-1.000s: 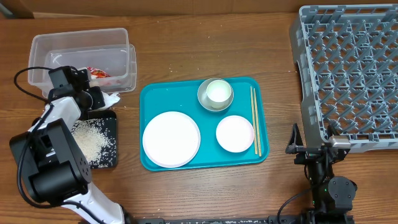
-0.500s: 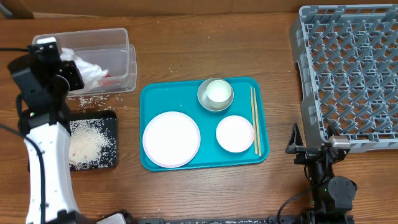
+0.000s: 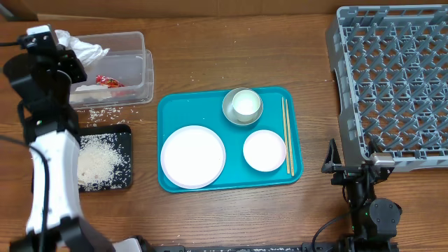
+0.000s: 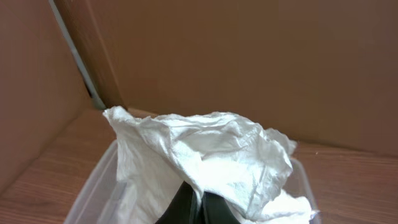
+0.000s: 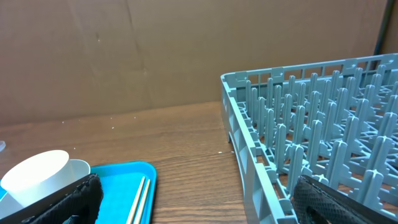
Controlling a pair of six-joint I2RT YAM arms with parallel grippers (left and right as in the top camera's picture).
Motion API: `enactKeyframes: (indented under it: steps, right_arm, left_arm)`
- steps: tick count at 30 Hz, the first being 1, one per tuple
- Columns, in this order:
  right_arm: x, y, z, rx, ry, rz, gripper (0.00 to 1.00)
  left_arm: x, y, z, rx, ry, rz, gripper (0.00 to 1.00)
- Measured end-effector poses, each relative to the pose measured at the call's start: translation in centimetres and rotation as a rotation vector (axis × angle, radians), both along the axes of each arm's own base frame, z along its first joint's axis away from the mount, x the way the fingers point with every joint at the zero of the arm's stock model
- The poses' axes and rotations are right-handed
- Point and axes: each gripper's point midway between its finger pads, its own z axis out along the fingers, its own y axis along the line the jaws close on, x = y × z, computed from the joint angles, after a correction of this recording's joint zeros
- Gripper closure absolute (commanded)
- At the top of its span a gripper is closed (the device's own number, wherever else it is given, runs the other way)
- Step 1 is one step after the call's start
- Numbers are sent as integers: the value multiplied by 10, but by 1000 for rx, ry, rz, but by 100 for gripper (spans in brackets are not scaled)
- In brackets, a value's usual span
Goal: Sort waste into correct bins and load items into the dishwasher
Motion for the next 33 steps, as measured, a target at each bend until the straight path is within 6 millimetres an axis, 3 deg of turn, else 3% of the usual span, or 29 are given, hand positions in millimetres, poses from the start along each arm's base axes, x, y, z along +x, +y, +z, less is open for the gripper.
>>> enactKeyframes:
  steps: [1, 2, 3, 5, 6, 9, 10, 12, 13, 18, 20, 23, 33]
  right_arm:
    - [0, 0, 0, 0, -1, 0, 0]
    - [0, 0, 0, 0, 0, 0, 0]
    - [0, 0, 0, 0, 0, 0, 0]
    - [0, 0, 0, 0, 0, 0, 0]
    - [0, 0, 0, 0, 0, 0, 0]
    - [0, 0, 0, 0, 0, 0, 0]
    - [0, 0, 0, 0, 0, 0, 0]
    - [0, 0, 0, 0, 0, 0, 0]
    - [0, 0, 0, 0, -1, 0, 0]
    - [0, 0, 0, 0, -1, 0, 0]
    - [0, 0, 0, 0, -1, 0, 0]
    - [0, 0, 0, 0, 0, 0, 0]
    - [0, 0, 0, 0, -1, 0, 0]
  left_arm:
    - [6, 2, -11, -6, 14, 0, 85]
    - [11, 4, -24, -14, 34, -1, 63]
    - [16, 6, -37, -20, 54, -1, 53]
    - [23, 8, -61, -45, 94, -1, 51]
    - [25, 9, -73, -54, 117, -1, 44]
    - [27, 10, -93, -67, 156, -2, 7]
    - [27, 10, -93, -71, 157, 0, 0]
    - [27, 10, -91, -71, 151, -1, 0]
    - [27, 9, -91, -73, 152, -3, 1]
    - [17, 0, -96, -111, 200, -29, 56]
    - [13, -4, -95, -116, 215, -41, 68]
    - [5, -8, -101, -135, 260, -48, 93]
    - [-6, -12, -124, -172, 352, -47, 96]
